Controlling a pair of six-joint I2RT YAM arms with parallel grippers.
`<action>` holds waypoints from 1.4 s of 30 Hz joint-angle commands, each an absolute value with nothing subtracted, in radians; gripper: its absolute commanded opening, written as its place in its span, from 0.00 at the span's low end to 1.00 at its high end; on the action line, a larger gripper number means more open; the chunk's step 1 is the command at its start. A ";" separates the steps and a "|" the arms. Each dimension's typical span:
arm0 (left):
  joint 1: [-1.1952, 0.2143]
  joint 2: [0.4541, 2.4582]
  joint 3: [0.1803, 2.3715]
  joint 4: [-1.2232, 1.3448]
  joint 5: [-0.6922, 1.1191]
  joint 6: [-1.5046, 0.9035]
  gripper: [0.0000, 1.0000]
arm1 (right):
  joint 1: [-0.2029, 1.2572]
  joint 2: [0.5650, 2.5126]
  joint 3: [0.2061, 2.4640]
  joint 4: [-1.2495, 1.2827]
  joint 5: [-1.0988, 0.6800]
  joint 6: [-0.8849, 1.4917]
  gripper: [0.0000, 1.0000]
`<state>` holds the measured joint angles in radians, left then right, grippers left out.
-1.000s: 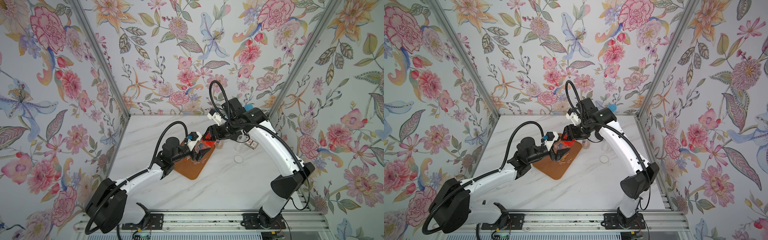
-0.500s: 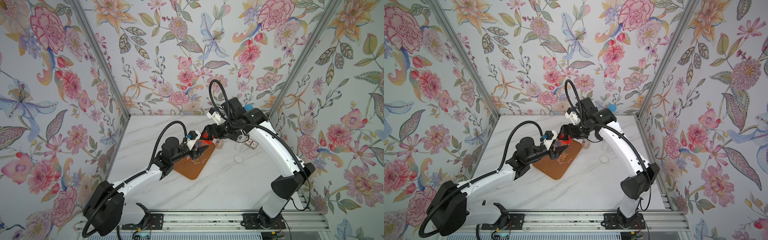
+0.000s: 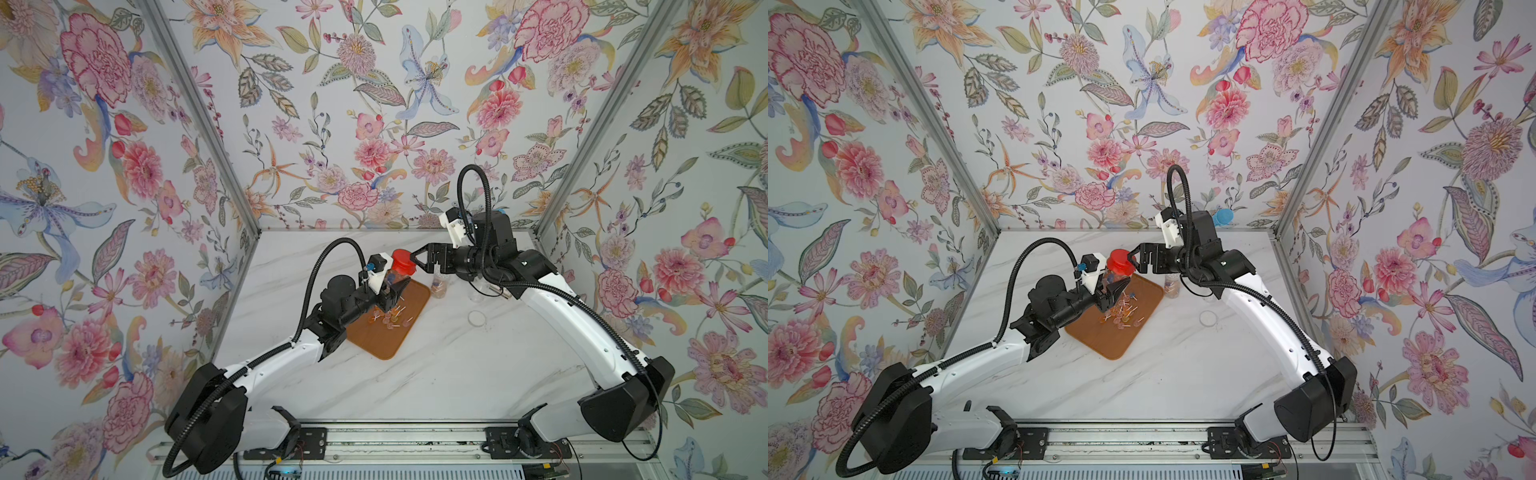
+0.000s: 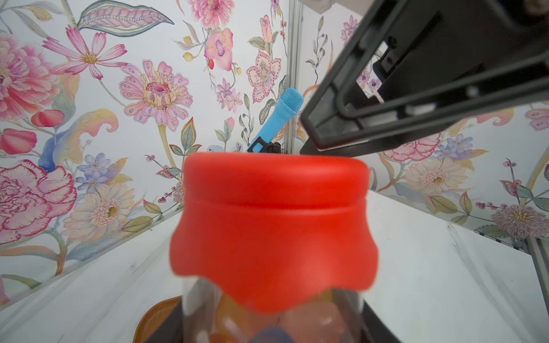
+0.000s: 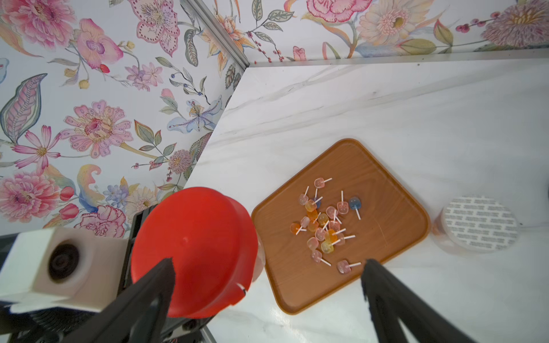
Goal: Pour the candies out of the jar
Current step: Pick up the jar from the center of the board, then unscrew the lid from the jar.
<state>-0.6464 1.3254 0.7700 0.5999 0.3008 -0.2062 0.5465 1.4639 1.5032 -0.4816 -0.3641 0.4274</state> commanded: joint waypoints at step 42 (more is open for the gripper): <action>-0.721 1.277 0.717 0.533 0.096 -0.149 0.00 | 0.716 1.533 1.273 -0.001 -0.250 0.467 0.71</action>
<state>-0.7025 1.3003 0.6895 0.5556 0.1333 -0.1967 0.7074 1.5116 1.2724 -0.0032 -0.2569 0.4618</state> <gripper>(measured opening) 0.558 0.710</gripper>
